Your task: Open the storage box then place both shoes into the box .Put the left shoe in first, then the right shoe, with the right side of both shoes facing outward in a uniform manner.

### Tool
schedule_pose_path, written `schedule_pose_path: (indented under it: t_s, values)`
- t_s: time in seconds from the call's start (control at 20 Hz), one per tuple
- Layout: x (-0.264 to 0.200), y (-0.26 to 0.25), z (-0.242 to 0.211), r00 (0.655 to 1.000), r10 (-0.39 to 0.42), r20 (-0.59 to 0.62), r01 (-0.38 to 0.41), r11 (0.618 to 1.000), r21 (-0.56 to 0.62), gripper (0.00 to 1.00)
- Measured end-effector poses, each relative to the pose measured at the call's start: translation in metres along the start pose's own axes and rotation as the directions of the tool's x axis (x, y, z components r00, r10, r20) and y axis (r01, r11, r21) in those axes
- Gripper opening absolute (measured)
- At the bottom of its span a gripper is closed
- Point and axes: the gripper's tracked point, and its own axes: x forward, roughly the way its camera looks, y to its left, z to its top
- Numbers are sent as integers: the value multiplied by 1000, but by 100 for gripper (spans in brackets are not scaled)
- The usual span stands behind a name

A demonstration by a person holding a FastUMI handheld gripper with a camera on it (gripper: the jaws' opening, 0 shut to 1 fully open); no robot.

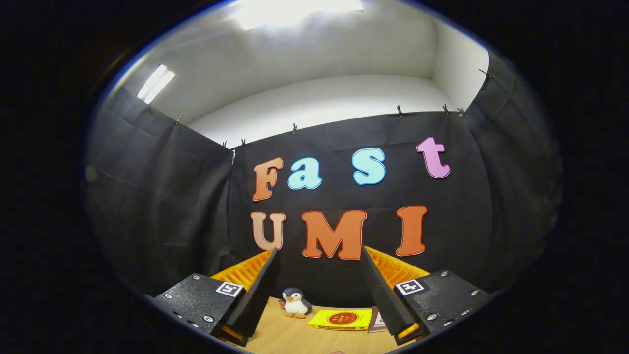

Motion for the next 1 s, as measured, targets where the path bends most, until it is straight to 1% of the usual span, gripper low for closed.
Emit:
schedule_pose_path:
  t_s: [0.35, 0.5, 0.65, 0.85, 1.0]
  values:
    - [-13, -23, 1, 999, -49, 10, 49, 999, -7, 97]
    - [-19, -38, 5, 996, -82, 33, 83, 996, -37, 97]
    - [-17, -47, 0, 994, -105, 30, 106, 994, -36, 97]
    - [-12, -55, -7, 993, -114, 18, 114, 993, -27, 97]
    - [-9, -56, -1, 993, -113, 35, 114, 993, -34, 97]
